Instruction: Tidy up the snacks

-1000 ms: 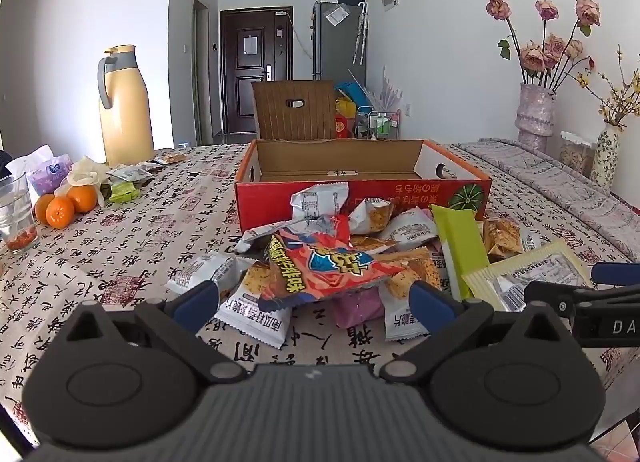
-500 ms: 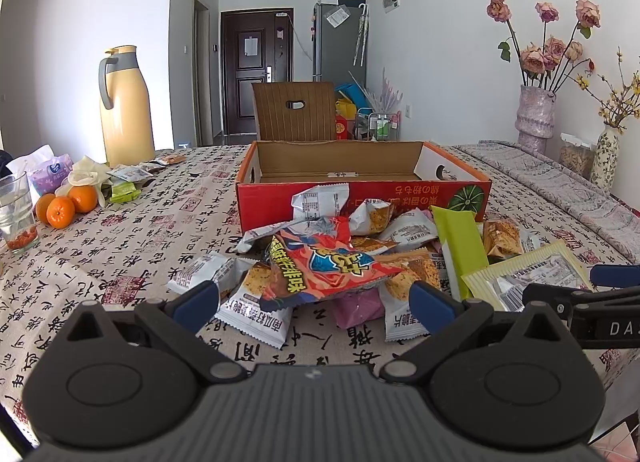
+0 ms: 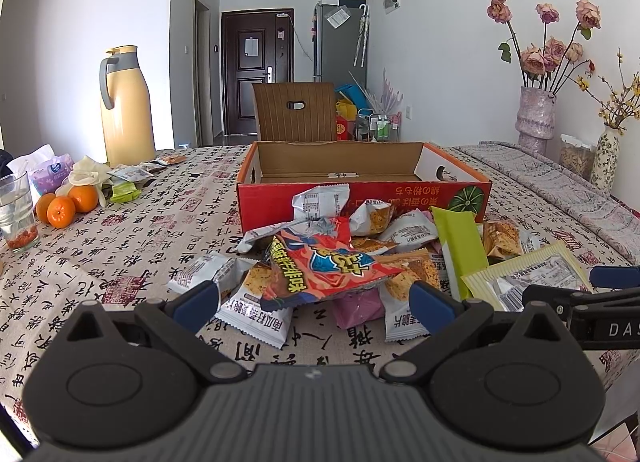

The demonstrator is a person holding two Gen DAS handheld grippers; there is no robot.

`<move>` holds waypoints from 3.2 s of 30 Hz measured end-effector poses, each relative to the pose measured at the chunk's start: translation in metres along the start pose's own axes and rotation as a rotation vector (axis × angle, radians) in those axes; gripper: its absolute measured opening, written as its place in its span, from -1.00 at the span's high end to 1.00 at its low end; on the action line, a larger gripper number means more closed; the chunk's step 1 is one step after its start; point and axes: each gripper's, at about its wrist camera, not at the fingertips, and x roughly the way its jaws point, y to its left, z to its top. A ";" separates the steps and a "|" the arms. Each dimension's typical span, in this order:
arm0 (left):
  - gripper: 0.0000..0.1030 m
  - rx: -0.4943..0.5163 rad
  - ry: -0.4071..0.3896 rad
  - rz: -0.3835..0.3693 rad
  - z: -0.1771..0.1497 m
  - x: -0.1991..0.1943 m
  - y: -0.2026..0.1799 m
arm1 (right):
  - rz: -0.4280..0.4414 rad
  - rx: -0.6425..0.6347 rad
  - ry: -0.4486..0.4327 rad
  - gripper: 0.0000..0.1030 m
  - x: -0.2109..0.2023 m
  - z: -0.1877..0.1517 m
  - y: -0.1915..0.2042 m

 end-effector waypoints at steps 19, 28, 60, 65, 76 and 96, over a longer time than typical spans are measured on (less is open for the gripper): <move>-1.00 -0.003 -0.002 0.000 0.000 -0.002 0.001 | 0.000 0.000 0.002 -1.00 0.000 0.000 0.000; -1.00 -0.003 -0.002 -0.001 0.000 -0.002 0.001 | 0.000 0.000 0.003 -1.00 0.001 0.000 0.001; -1.00 -0.056 -0.008 0.031 0.013 0.011 0.021 | 0.042 -0.050 0.018 -0.62 0.038 0.031 0.019; -1.00 -0.069 -0.003 0.037 0.012 0.016 0.029 | 0.038 -0.056 0.062 -0.39 0.063 0.040 0.027; -1.00 -0.087 0.026 0.031 0.011 0.028 0.040 | 0.015 -0.026 0.175 0.22 0.106 0.038 0.030; -1.00 -0.069 0.066 0.027 0.038 0.043 0.030 | 0.080 0.075 -0.038 0.34 0.072 0.073 0.009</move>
